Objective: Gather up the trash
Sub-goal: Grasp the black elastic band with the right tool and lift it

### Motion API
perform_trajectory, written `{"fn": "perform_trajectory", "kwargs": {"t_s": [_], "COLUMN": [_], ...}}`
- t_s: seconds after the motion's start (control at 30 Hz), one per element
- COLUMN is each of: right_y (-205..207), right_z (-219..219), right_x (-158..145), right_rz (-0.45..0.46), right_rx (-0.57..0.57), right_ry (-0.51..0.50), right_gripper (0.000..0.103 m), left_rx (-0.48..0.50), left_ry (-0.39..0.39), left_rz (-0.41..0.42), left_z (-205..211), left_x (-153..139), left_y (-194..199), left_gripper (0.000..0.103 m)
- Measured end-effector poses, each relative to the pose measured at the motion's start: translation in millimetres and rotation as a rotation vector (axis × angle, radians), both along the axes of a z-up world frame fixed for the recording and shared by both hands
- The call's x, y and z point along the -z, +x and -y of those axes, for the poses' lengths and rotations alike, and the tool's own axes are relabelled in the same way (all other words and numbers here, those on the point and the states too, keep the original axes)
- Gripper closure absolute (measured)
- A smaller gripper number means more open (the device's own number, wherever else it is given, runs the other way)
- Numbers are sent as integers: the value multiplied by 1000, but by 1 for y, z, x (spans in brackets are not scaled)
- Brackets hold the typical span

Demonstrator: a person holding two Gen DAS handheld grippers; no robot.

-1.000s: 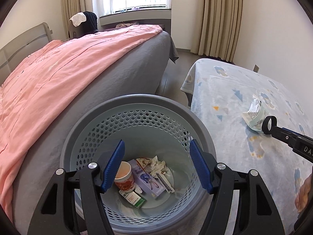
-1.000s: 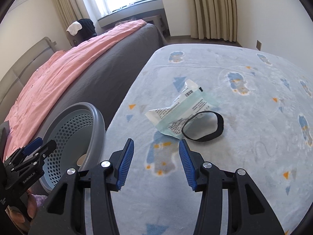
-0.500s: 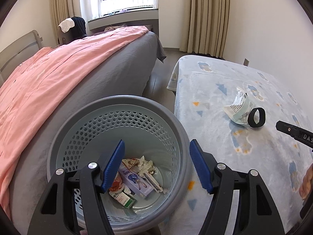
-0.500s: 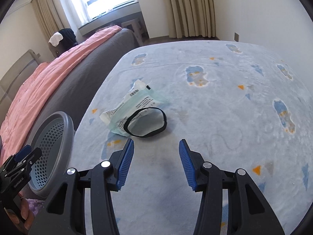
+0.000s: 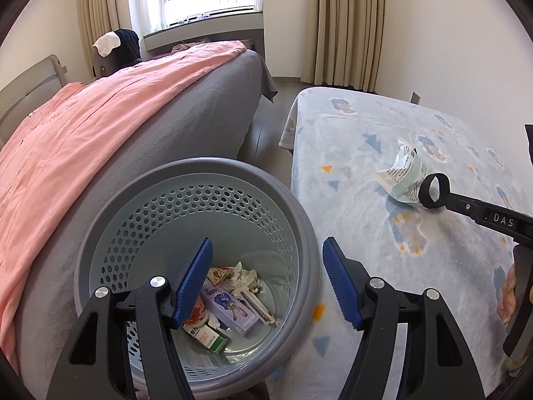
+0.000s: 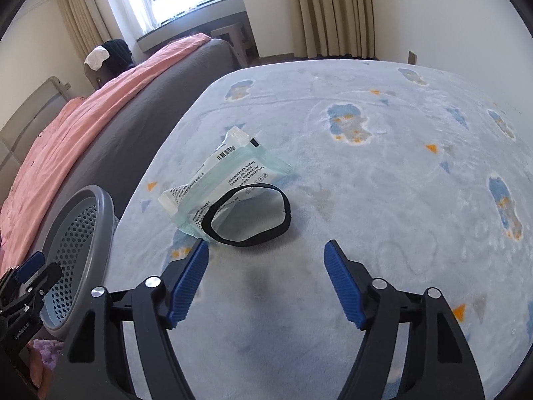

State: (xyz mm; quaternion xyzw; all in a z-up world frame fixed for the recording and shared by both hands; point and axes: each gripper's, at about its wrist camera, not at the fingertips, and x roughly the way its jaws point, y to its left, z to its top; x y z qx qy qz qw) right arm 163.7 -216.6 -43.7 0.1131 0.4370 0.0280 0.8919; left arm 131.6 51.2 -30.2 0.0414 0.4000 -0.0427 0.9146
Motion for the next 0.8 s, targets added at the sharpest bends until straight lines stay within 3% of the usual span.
{"fn": "perform_trajectory", "kwargs": {"t_s": [0.13, 0.53, 0.6, 0.73, 0.8], "right_y": [9, 35, 38, 42, 39], "right_z": [-8, -14, -16, -17, -18], "right_x": [-3, 13, 14, 20, 18], "right_rz": [22, -12, -17, -41, -30], "right_rx": [-17, -15, -15, -23, -23], "right_ry": [-6, -47, -58, -67, -74], "right_gripper": [14, 14, 17, 40, 44], "left_rx": [5, 15, 19, 25, 24], "left_ry": [-3, -13, -16, -14, -15], "left_rz": [-1, -15, -13, -17, -18], "left_z": [1, 1, 1, 2, 2], "left_x": [1, 3, 2, 3, 2], "left_y": [0, 3, 3, 3, 3], "left_gripper": [37, 37, 37, 37, 37]}}
